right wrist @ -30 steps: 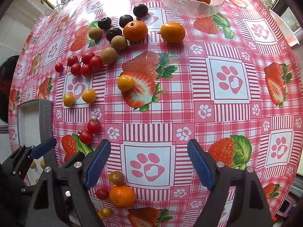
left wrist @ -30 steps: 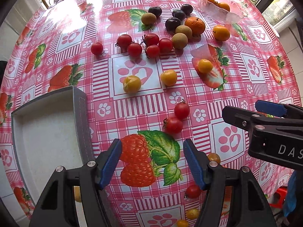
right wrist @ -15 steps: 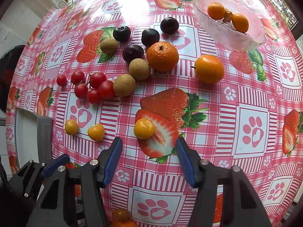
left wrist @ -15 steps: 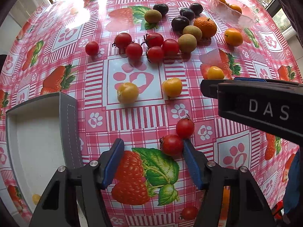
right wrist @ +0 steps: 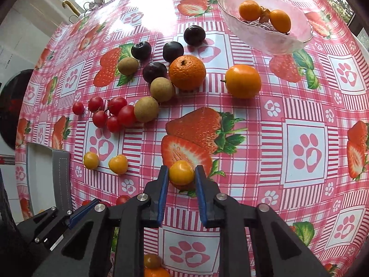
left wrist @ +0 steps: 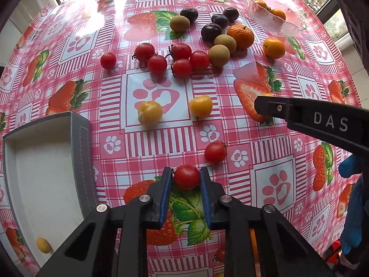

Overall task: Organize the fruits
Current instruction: 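Grasp a red cherry tomato with the left gripper while the right gripper grasps a yellow cherry tomato, then carry both held cherry tomatoes over the white tray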

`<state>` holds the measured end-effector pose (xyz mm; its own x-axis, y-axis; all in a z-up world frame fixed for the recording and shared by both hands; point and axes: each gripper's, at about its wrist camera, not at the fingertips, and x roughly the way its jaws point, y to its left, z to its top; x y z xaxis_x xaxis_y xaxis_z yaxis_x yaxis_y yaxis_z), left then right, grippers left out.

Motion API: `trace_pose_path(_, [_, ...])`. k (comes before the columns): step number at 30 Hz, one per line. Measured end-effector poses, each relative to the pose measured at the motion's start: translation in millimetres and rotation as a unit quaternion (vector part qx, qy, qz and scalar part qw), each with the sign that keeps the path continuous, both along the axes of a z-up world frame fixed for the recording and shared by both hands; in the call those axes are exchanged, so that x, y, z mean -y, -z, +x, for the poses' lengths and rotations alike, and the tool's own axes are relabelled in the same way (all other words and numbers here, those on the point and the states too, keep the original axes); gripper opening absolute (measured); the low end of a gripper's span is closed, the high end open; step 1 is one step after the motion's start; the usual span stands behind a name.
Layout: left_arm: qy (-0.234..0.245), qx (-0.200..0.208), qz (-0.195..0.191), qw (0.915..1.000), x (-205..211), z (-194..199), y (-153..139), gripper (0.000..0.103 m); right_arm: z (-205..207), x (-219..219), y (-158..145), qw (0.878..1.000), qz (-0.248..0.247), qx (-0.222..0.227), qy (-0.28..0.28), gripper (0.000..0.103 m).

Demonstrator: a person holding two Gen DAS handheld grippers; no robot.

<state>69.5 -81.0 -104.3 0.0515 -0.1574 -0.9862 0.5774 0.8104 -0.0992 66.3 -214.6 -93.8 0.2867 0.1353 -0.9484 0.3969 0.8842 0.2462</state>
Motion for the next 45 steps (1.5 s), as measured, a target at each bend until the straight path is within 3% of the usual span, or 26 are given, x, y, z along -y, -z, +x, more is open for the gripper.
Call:
trace_pose_path(13, [0.008,0.0,-0.02,0.9998,-32,-18,-32,0.025,-68,-11,-3,0.999,0.035,-0.013,0.027,0.024])
trace_pose_path(23, [-0.007,0.003,-0.037,0.9993,-86,-32,-59,0.025,-92,-38,-14,0.999,0.041,-0.019,0.022,0.025])
trace_pose_path(45, [-0.104,0.021,-0.021,0.9941,-207,-18,-68,0.026,-67,-150,-53,0.996,0.039,-0.003,-0.086,0.025])
